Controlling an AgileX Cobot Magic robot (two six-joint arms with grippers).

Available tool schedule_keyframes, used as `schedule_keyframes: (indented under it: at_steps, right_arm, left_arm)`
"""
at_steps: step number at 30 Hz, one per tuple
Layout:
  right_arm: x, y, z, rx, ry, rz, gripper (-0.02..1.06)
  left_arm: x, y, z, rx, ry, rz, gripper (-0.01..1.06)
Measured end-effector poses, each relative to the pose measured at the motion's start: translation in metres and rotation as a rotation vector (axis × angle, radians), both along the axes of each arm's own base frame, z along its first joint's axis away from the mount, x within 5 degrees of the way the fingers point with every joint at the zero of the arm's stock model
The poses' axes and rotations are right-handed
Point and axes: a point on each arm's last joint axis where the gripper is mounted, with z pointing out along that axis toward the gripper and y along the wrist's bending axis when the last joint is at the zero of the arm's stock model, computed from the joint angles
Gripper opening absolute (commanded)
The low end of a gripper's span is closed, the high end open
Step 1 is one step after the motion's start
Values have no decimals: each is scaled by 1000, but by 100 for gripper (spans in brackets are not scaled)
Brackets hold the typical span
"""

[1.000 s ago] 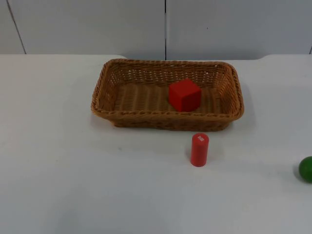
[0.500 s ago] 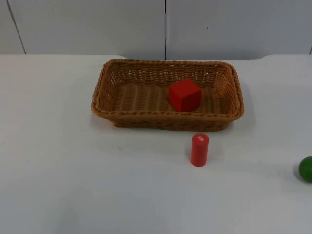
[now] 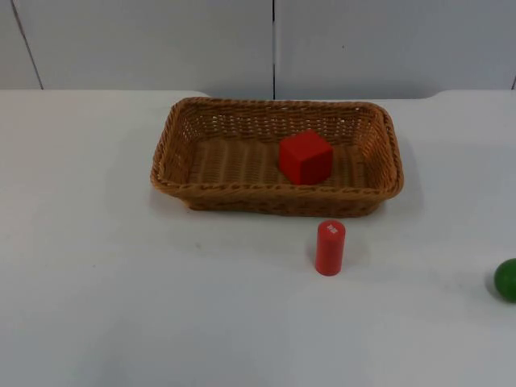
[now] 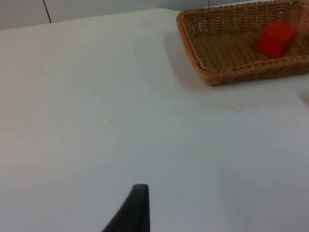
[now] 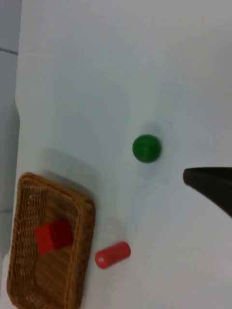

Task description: Pick up the basket with the left hand and place the object to the left of the red cylinder into the basket with the right hand.

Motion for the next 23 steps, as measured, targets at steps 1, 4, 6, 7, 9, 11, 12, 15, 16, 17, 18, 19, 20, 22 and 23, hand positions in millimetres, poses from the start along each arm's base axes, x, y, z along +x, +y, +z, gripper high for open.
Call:
schedule_keyframes:
  at_steps: [1,4,6,7,9,11,12,15,16,17,18,19,20,22,23]
  right_arm:
    - [0,0,0,5,0,-19,105]
    - [0,0,0,5,0,-33,105]
    - [0,0,0,0,0,-34,105]
    - [0,0,0,0,0,-34,105]
    - [0,0,0,5,0,-36,105]
    - [0,0,0,5,0,-36,105]
    - [0,0,0,5,0,-36,105]
    - [0,0,0,7,0,-37,105]
    - [0,0,0,7,0,-37,105]
    - [0,0,0,7,0,-37,105]
    - [0,0,0,7,0,-37,105]
    - [0,0,0,7,0,-37,105]
    - [0,0,0,7,0,-37,105]
    - [0,0,0,7,0,-37,105]
    - [0,0,0,7,0,-37,105]
  left_arm:
    - [0,0,0,0,0,0,105]
    - [0,0,0,0,0,0,105]
    - [0,0,0,0,0,0,105]
    - [0,0,0,0,0,0,105]
    - [0,0,0,0,0,0,105]
    - [0,0,0,0,0,0,105]
    - [0,0,0,0,0,4,105]
    - [0,0,0,0,0,31,105]
    - [0,0,0,0,0,49,105]
    - [0,0,0,0,0,79,105]
    - [0,-1,0,0,0,101,105]
    - [0,-1,0,0,0,128,105]
    - [0,-1,0,0,0,154,105]
    - [0,-1,0,0,0,179,105]
    - [0,-1,0,0,0,199,105]
